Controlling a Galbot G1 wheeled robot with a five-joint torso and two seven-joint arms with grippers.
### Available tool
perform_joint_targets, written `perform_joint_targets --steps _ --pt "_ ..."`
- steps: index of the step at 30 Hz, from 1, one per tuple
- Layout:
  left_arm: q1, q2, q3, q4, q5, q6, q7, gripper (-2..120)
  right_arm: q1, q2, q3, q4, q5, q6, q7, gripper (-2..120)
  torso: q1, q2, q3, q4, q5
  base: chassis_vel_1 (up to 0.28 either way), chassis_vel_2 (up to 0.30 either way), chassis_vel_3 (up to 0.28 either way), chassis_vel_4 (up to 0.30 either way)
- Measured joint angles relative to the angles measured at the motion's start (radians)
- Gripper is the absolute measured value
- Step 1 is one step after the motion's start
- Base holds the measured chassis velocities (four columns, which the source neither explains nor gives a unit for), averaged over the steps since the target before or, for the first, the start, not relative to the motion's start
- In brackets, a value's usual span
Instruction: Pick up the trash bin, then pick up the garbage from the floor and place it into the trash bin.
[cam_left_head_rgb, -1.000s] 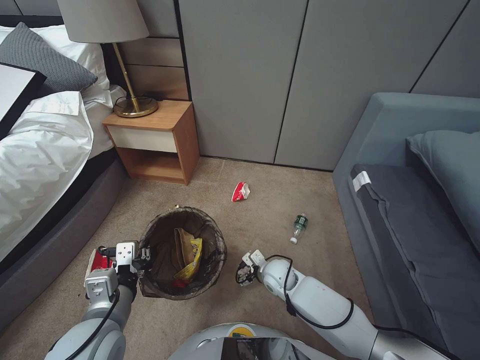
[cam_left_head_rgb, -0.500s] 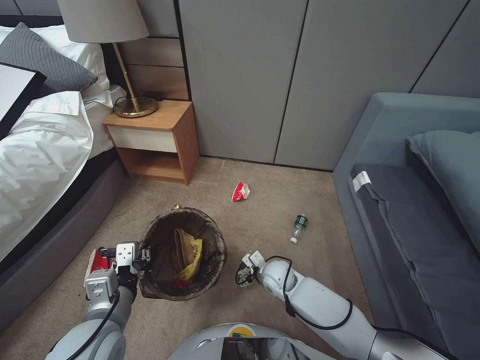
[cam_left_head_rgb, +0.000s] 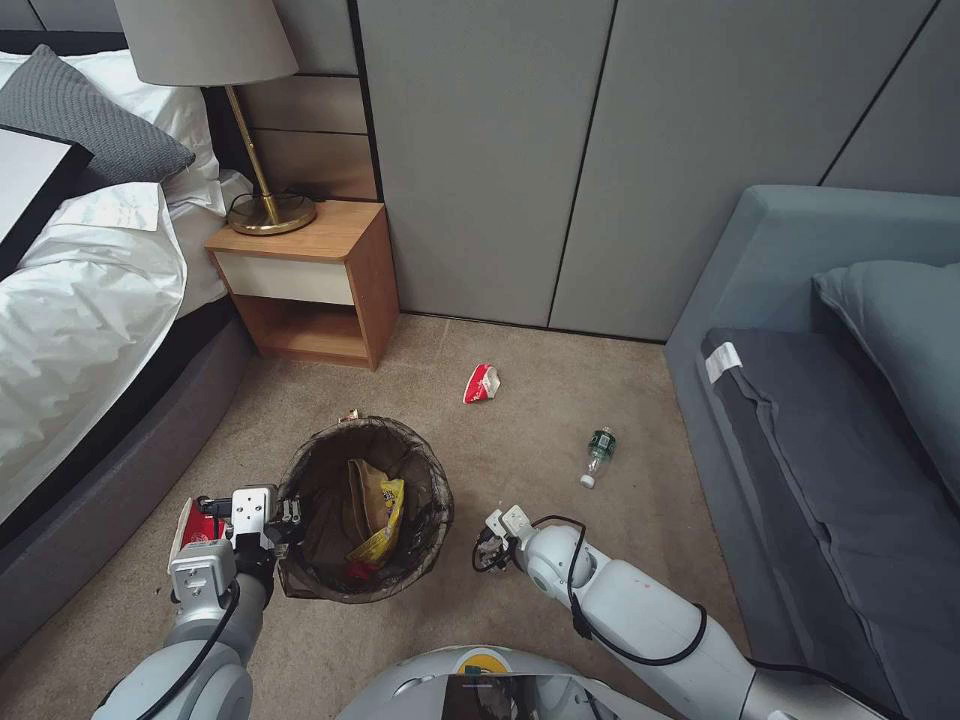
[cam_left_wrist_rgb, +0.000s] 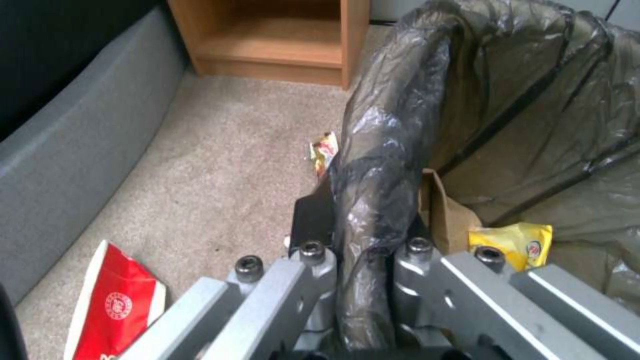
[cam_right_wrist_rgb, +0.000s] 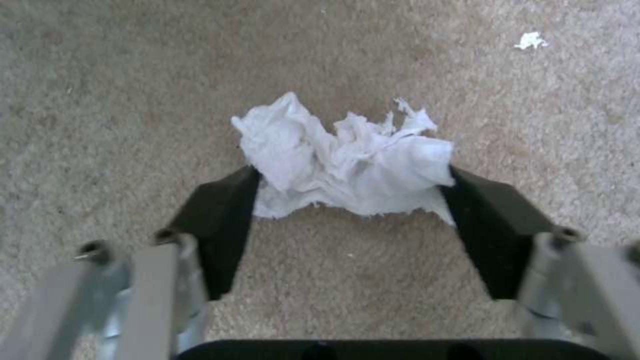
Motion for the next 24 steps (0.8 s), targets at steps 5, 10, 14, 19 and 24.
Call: perform_joint_targets --steps 5,10,14,19,24 --pt "0.002 0.004 -0.004 0.000 -0.001 0.000 0.000 5 -0.003 0.004 0.005 -0.002 0.000 0.002 0.000 43 0.000 0.000 0.000 0.0000 0.0000 0.000 0.000 0.000 0.000" --pt "0.003 0.004 -0.005 0.000 -0.001 0.000 0.000 5 -0.003 0.016 0.010 -0.017 0.001 0.021 -0.002 24 0.000 0.000 0.000 0.0000 0.0000 0.000 0.000 0.000 0.000" --pt "0.003 0.004 -0.007 0.000 -0.001 0.000 0.000 5 -0.002 0.024 0.016 -0.028 0.001 0.025 -0.005 13 0.000 0.000 0.000 0.0000 -0.0001 0.000 0.000 0.000 0.000" --pt "0.003 0.001 -0.007 0.000 -0.001 0.000 0.000 5 0.000 0.029 0.025 -0.040 0.002 0.033 -0.012 7 0.000 0.000 0.000 0.0000 0.0000 0.000 0.000 0.000 0.000" --pt "0.003 0.001 -0.007 0.000 0.000 0.000 -0.001 5 0.003 0.031 0.035 -0.045 0.002 0.039 -0.022 3 0.000 0.000 0.000 0.0000 -0.0001 0.000 0.000 0.000 0.000"
